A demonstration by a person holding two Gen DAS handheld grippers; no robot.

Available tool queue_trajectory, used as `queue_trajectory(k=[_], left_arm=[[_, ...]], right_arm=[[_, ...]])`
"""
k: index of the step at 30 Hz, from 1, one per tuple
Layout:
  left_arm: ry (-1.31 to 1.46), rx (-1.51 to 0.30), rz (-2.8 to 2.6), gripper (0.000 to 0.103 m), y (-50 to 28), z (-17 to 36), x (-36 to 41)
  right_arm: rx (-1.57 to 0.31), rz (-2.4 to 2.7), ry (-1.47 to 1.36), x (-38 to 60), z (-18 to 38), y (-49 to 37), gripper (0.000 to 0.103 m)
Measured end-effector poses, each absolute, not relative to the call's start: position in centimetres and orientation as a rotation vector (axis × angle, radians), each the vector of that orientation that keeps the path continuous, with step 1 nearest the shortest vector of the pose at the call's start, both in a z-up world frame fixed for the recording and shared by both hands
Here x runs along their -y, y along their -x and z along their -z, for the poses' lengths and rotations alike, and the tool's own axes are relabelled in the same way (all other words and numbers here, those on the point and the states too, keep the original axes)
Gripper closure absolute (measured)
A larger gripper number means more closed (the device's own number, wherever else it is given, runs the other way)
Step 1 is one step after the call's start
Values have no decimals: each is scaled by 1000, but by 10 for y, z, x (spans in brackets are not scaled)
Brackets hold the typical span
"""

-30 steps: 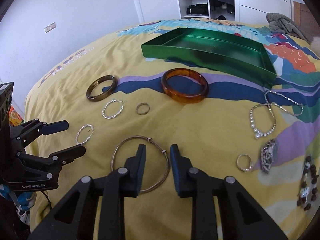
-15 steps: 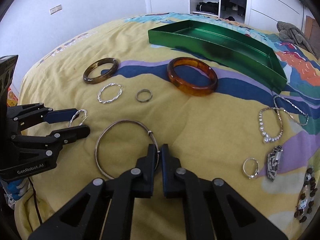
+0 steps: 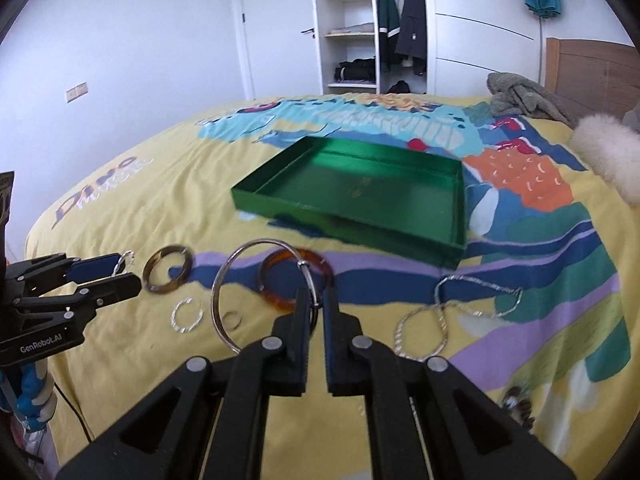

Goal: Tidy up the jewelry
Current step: 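Release the silver bangle into the green tray while the left tool drops its earring there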

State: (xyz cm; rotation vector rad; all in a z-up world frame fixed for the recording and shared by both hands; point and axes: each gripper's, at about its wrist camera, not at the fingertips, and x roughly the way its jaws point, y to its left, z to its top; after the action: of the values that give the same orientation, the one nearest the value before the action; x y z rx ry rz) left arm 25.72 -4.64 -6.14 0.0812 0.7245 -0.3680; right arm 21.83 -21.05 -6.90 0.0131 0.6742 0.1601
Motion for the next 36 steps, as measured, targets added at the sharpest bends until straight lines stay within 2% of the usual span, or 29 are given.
queue_trajectory(k=[7,16,22,30,32,33,34,36], left_arm=[[-84,-701,333,63,-356,43,91],[-133,-812,273,63,-451,101,147],[-138,-856,225,63,-476,127,152],[-105,-883,212,63,-481,137,143],[-100,-874,212,61,-479,132,139],[-97,-868,213,60,-477,129,137],[-94,-861,214,56,-474,123,135],[-93,-839,216,51,-468,110,131]], right_arm=[[-671,3,-161,274,54,-300,98],[-798,76,-134,302,102,-389,97],[-860,68,-78,294,131,-416,98],[-865,69,6,279,131,-422,96],[-866,69,6,278,129,-420,93],[-862,71,3,279,126,-420,85],[-858,79,2,279,123,-417,72],[-839,75,-11,280,114,-411,64]])
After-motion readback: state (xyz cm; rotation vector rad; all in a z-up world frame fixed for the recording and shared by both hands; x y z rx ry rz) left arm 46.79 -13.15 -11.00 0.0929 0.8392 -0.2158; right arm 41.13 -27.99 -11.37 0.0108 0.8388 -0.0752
